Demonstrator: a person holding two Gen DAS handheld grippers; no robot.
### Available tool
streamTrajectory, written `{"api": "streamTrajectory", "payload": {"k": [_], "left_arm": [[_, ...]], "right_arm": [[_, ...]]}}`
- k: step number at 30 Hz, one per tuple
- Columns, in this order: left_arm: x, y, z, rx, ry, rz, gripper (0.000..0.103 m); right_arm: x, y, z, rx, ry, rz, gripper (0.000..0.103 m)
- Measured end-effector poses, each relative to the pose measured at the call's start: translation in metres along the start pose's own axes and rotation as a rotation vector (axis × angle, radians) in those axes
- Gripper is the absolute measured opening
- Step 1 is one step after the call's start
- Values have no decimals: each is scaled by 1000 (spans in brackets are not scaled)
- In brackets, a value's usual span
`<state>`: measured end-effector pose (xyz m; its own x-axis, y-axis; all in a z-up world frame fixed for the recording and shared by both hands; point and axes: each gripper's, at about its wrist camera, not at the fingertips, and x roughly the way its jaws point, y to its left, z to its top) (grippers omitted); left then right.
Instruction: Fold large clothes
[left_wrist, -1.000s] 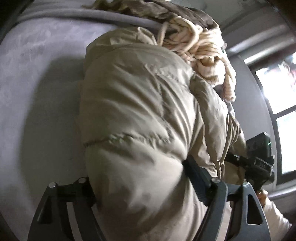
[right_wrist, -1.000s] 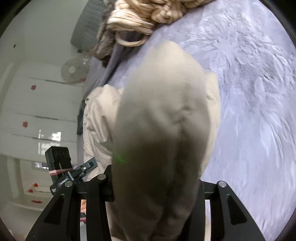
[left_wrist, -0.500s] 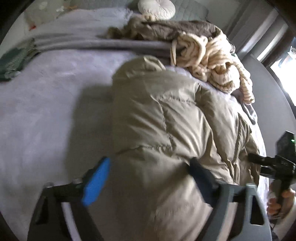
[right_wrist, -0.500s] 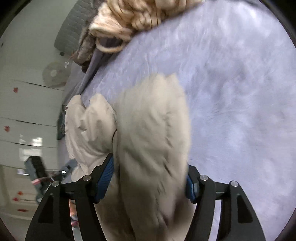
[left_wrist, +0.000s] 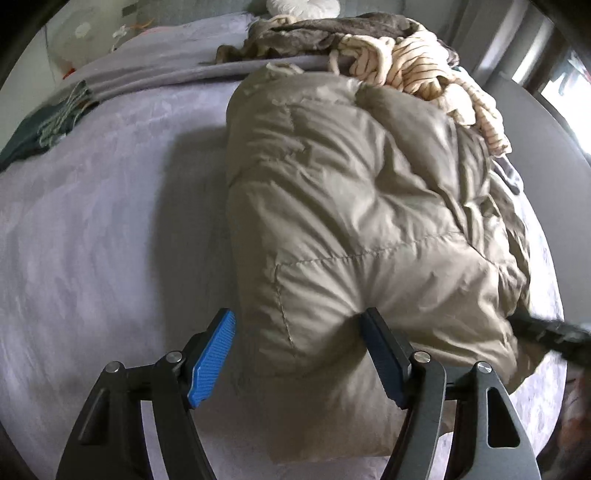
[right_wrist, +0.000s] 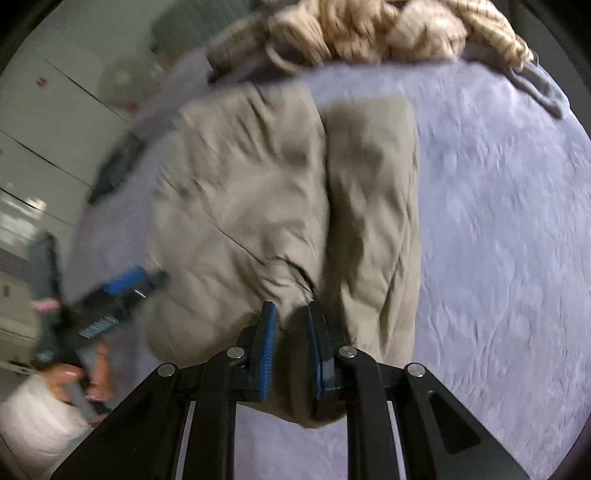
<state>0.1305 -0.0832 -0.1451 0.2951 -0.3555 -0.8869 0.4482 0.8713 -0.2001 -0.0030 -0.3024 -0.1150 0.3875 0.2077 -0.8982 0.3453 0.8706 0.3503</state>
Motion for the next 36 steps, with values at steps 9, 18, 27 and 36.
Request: {"api": "streamTrajectory", "payload": {"k": [9, 18, 27, 36], "left_arm": [[5, 3, -6, -46, 19, 39, 87], [3, -1, -3, -18, 23, 75, 87], [5, 0, -2, -44, 45, 83, 95], [-19, -5, -4, -46, 66, 144, 95]], "right_arm": [[37, -32, -1, 76, 46, -52, 16], [-19, -29, 52, 133, -157, 64, 21], [55, -10, 64, 126, -31, -55, 18], [13, -1, 50, 130, -37, -52, 22]]}}
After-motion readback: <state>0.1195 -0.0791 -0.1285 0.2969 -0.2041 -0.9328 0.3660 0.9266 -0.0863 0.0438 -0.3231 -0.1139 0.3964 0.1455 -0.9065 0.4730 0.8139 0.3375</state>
